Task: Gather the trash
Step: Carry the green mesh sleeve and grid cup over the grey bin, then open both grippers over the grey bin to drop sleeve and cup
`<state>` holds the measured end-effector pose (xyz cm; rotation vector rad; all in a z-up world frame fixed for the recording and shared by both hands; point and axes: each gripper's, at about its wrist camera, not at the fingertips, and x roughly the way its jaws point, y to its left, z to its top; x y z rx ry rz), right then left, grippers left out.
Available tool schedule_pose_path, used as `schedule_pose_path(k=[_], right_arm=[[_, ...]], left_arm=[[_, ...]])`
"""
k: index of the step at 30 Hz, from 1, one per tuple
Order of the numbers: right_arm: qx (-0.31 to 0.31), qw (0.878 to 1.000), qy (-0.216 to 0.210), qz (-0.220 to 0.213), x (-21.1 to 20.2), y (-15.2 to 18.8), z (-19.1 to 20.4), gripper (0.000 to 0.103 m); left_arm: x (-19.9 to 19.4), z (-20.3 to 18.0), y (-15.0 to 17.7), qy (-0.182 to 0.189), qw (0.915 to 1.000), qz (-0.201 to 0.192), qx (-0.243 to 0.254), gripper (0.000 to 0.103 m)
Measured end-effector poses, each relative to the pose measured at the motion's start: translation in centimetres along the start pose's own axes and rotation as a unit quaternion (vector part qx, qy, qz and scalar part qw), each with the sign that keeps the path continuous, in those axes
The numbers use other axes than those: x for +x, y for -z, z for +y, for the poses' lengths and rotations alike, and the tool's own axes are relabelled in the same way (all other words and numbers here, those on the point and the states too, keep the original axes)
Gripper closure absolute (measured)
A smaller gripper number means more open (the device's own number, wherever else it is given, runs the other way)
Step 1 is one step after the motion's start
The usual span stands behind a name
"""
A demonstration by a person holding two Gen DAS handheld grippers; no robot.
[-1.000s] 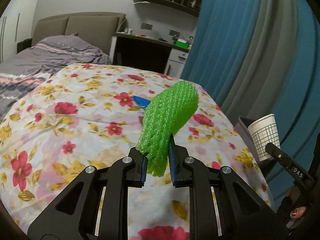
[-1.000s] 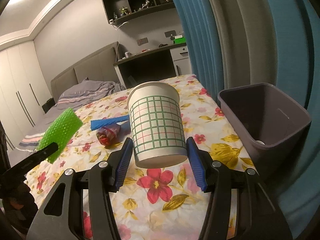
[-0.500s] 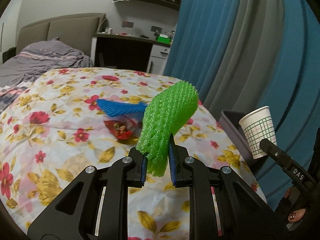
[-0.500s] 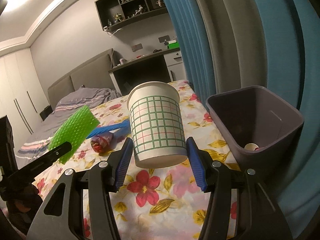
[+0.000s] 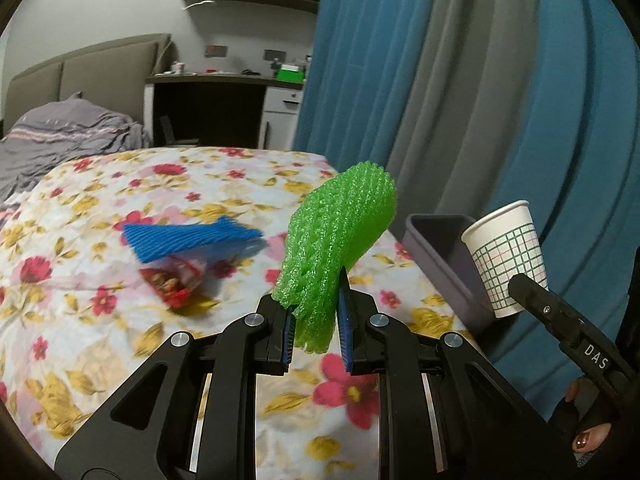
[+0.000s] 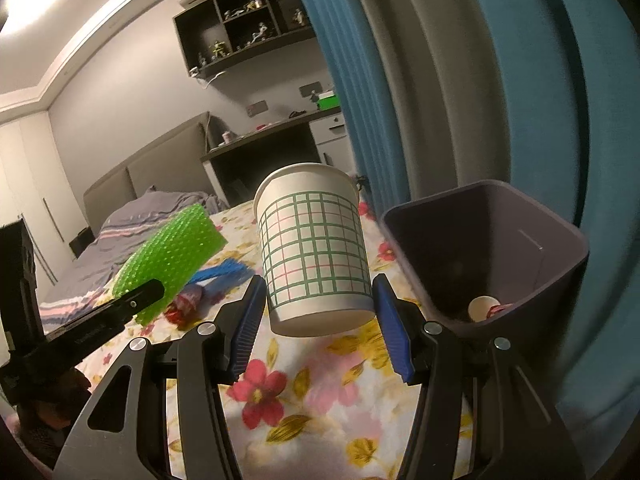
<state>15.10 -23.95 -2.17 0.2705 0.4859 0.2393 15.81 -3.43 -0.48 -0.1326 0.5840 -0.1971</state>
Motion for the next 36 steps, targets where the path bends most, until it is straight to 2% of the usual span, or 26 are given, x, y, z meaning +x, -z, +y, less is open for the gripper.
schedule_pose_path(k=[9, 20, 29, 36], right_arm=[[0.023, 0.999, 0.042, -0.024, -1.1, -1.4, -3.6, 0.049], [0.054, 0.992, 0.103, -0.053, -2.3, -3.0, -9.2, 0.049], [0.057, 0.990, 0.119, -0.042, -0.6, -3.1, -11.1, 0.049], [0.066, 0.989, 0.128, -0.025, 1.0, -3.0, -12.4, 0.049]], left_arm=[[3.8, -5.3, -1.3, 0.048, 0.9981, 0.011, 0.037, 0.086], [10.1, -12.6, -1.7, 0.127, 0.9886, 0.051, 0.063, 0.086], [15.2, -16.5, -0.4, 0.152, 0.9808, 0.097, 0.075, 0.086], [16.6, -17.8, 0.3, 0.165, 0.9761, 0.111, 0.088, 0.085]])
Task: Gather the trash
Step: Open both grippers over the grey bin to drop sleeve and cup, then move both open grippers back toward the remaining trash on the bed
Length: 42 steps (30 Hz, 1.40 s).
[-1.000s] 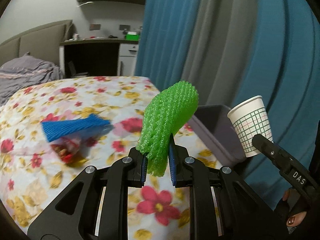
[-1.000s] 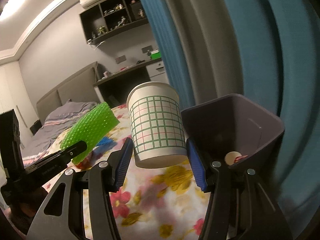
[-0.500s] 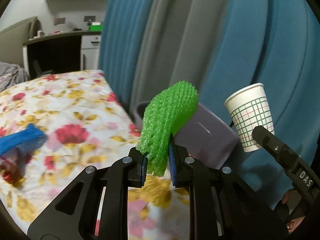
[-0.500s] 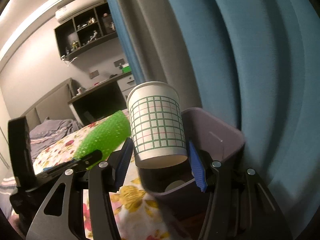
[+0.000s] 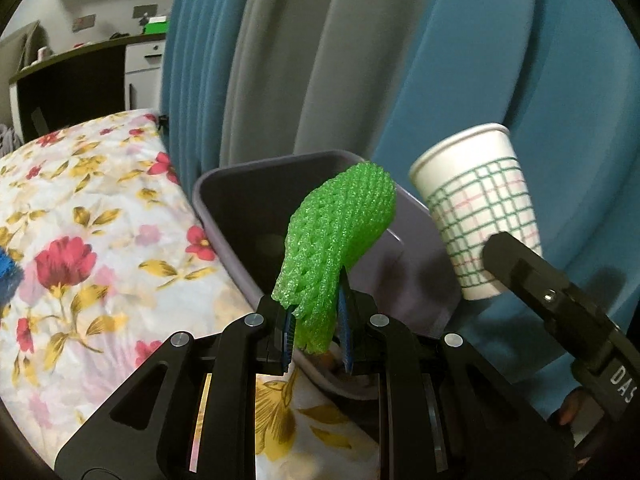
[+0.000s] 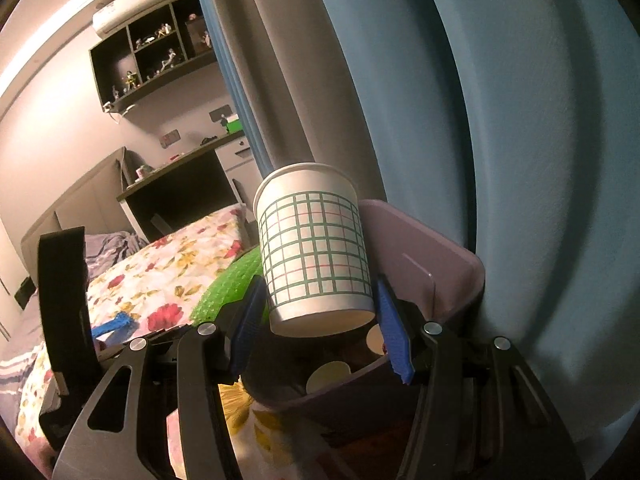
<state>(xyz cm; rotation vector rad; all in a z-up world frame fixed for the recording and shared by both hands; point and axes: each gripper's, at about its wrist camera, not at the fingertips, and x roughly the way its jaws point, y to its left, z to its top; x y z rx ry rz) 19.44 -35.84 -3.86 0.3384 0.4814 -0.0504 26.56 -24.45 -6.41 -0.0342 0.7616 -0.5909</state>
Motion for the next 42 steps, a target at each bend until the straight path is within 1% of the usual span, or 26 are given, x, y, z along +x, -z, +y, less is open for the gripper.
schedule_pose_path(k=[8, 10, 11, 13, 15, 17, 19, 22, 24, 26, 27, 29, 30, 35, 38, 40, 42], right_arm=[[0.001, 1.000, 0.003, 0.018, 1.9, -0.5, 0.3, 0.049], [0.002, 1.000, 0.002, 0.024, 2.4, -0.4, 0.3, 0.049], [0.002, 1.000, 0.002, 0.028, 2.6, -0.4, 0.3, 0.049], [0.001, 0.999, 0.003, 0.032, 3.0, -0.5, 0.3, 0.049], [0.001, 0.999, 0.006, 0.036, 3.4, -0.7, 0.2, 0.049], [0.001, 0.999, 0.011, 0.039, 3.8, -0.7, 0.0, 0.049], [-0.002, 0.999, 0.016, 0.047, 4.3, -0.5, -0.1, 0.049], [-0.010, 0.998, 0.024, 0.058, 5.1, -0.2, 0.0, 0.048], [-0.019, 0.997, 0.029, 0.063, 5.6, 0.1, 0.4, 0.048], [-0.026, 0.997, 0.034, 0.065, 6.0, 0.5, 0.8, 0.048], [-0.030, 0.997, 0.034, 0.067, 6.2, 0.6, 1.0, 0.047], [-0.032, 0.996, 0.036, 0.069, 6.5, 0.7, 1.2, 0.037], [-0.031, 0.997, 0.035, 0.068, 6.5, 0.6, 1.2, 0.037], [-0.035, 0.997, 0.039, 0.053, 4.8, 0.7, 1.5, 0.037], [-0.054, 0.997, 0.037, 0.031, 3.0, 0.9, 3.1, 0.036], [-0.066, 0.997, 0.028, 0.018, 1.9, 1.2, 4.6, 0.032], [-0.074, 0.997, 0.006, 0.011, 1.0, 1.7, 6.2, 0.031]], left_arm=[[1.7, -0.3, 0.1, 0.010, 0.9999, 0.010, 0.009, 0.085], [1.9, -0.4, 0.3, 0.010, 0.9998, 0.013, 0.013, 0.080], [1.9, -0.4, 0.4, 0.012, 0.9997, 0.014, 0.015, 0.074], [1.7, -0.5, 0.6, 0.009, 0.9997, 0.011, 0.021, 0.059], [1.0, -0.4, 1.0, 0.012, 0.9995, -0.002, 0.029, 0.037], [0.1, -0.1, 1.5, -0.009, 0.9994, -0.012, 0.033, 0.019], [-1.0, 0.5, 1.8, -0.014, 0.9991, -0.023, 0.032, 0.018], [-2.7, 2.2, 2.3, -0.039, 0.9987, -0.031, 0.014, 0.016], [-4.2, 3.4, 2.4, -0.056, 0.9974, -0.046, -0.003, 0.011], [-5.9, 4.7, 2.7, -0.075, 0.9953, -0.059, -0.018, 0.009], [-6.5, 5.1, 2.9, -0.082, 0.9944, -0.063, -0.023, 0.008], [-8.0, 5.9, 3.2, -0.099, 0.9920, -0.071, -0.035, 0.006], [-8.7, 6.6, 3.3, -0.108, 0.9906, -0.073, -0.042, 0.006], [-11.8, 9.0, 4.2, -0.140, 0.9850, -0.079, -0.063, 0.006], [-14.0, 10.8, 5.0, -0.159, 0.9802, -0.088, -0.078, 0.006], [-15.3, 12.1, 5.7, -0.175, 0.9763, -0.091, -0.089, 0.006], [-17.1, 13.8, 6.6, -0.197, 0.9705, -0.095, -0.101, 0.006]])
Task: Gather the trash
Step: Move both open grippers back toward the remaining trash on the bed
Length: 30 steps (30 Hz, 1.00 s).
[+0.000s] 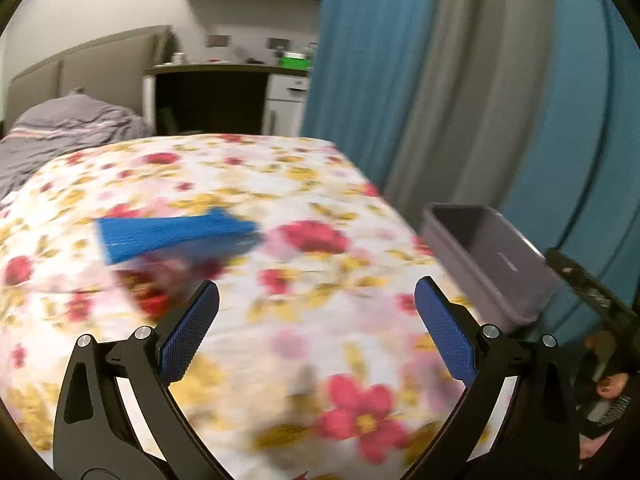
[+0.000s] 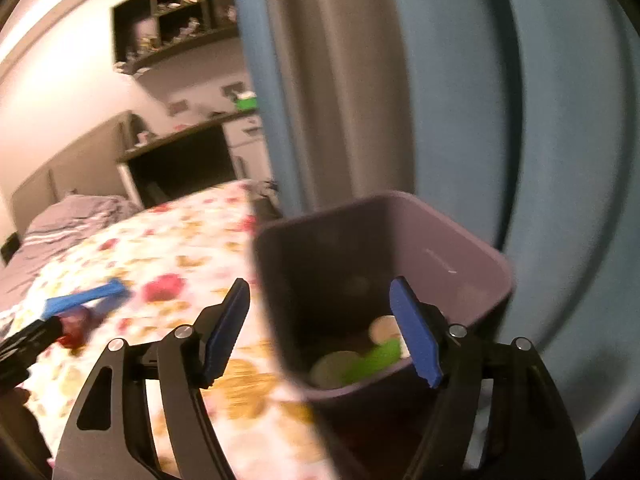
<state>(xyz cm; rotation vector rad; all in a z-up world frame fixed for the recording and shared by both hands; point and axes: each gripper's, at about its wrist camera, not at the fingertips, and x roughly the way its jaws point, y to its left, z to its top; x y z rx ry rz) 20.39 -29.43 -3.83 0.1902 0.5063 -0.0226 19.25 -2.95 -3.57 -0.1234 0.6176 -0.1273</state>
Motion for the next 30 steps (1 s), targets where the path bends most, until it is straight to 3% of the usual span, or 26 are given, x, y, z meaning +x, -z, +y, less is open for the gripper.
schedule_pose_path(k=[8, 13, 22, 30], right_arm=[[-0.063, 0.993, -0.094, 0.021, -0.1, 2.1, 9.7, 0.031], [-0.095, 0.985, -0.139, 0.046, 0.9, 3.6, 15.4, 0.031], [-0.135, 0.973, -0.172, 0.072, 2.7, 5.6, 23.3, 0.031], [-0.141, 0.967, -0.189, 0.100, 5.8, 6.8, 28.1, 0.016]], left_arm=[[-4.4, 9.9, 1.4, -0.119, 0.9911, -0.016, -0.058, 0.006], [-7.0, 15.0, 2.3, -0.165, 0.9816, -0.022, -0.094, 0.006], [-9.2, 19.8, 2.6, -0.204, 0.9706, -0.038, -0.121, 0.006], [-9.4, 21.8, 2.4, -0.207, 0.9686, -0.044, -0.131, 0.006]])
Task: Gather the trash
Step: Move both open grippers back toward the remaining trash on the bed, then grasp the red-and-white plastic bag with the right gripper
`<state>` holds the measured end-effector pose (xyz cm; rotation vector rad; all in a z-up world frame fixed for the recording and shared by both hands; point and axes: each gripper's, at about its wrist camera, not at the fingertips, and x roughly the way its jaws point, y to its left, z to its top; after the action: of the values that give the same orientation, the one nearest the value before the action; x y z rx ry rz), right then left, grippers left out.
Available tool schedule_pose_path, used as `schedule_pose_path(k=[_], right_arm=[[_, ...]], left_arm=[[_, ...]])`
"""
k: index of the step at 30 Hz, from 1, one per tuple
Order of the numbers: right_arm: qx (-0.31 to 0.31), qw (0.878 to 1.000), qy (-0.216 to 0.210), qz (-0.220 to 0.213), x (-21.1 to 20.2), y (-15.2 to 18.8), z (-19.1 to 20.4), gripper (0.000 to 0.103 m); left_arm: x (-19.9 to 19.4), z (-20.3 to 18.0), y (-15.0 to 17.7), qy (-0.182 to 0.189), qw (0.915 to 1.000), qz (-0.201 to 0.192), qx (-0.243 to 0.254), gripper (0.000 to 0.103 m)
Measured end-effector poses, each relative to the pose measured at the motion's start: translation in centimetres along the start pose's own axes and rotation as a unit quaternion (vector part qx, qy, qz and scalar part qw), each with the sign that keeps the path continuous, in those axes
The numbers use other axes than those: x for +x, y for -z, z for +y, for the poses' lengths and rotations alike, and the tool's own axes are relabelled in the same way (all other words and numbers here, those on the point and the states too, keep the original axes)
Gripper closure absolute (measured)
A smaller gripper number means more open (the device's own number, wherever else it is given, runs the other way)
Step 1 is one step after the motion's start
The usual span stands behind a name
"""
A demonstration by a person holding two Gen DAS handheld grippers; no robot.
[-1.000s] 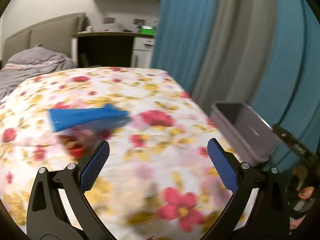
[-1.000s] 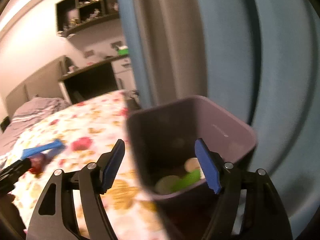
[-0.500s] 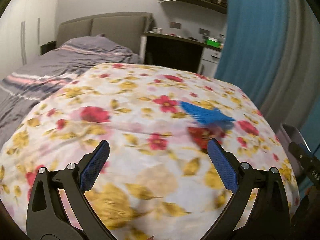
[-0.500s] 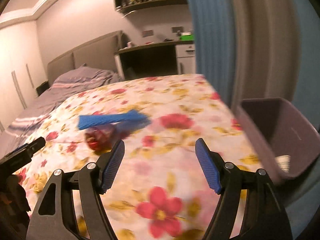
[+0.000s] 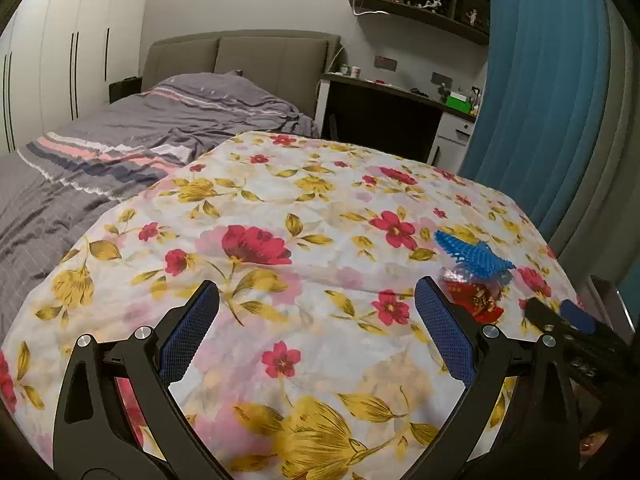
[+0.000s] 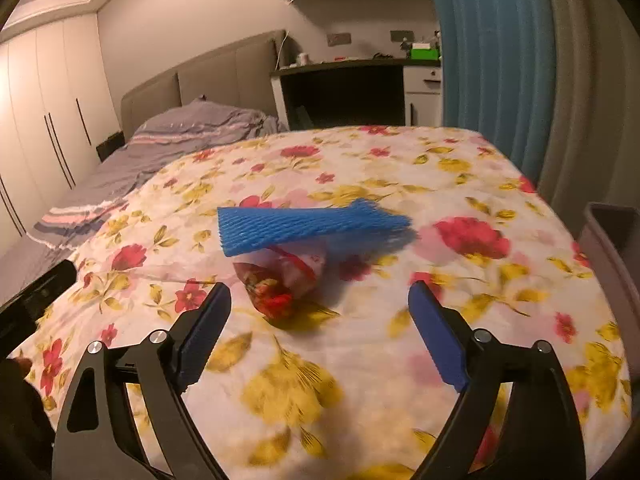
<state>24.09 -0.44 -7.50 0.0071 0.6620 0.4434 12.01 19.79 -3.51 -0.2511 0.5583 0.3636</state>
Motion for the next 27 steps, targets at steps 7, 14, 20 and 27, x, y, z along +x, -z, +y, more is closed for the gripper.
schedule_pose_path(k=[7, 14, 20, 27], right_arm=[[0.000, 0.999, -0.005, 0.045, 4.5, -0.7, 1.7, 0.016], [-0.010, 0.997, -0.015, 0.078, 5.9, -0.8, 1.9, 0.046], [-0.037, 0.996, -0.030, 0.080, 3.6, 0.5, 1.5, 0.054], [-0.053, 0.995, -0.028, 0.077, -1.9, 3.8, -1.4, 0.053]], left_arm=[[0.1, 0.5, -0.2, 0.002, 1.0000, -0.003, -0.004, 0.006], [0.3, 0.1, -0.5, 0.011, 0.9999, -0.003, 0.004, 0.006], [0.2, -1.1, -0.3, 0.026, 0.9996, -0.002, 0.014, 0.006], [0.1, -3.9, -0.1, 0.056, 0.9979, 0.000, 0.031, 0.006]])
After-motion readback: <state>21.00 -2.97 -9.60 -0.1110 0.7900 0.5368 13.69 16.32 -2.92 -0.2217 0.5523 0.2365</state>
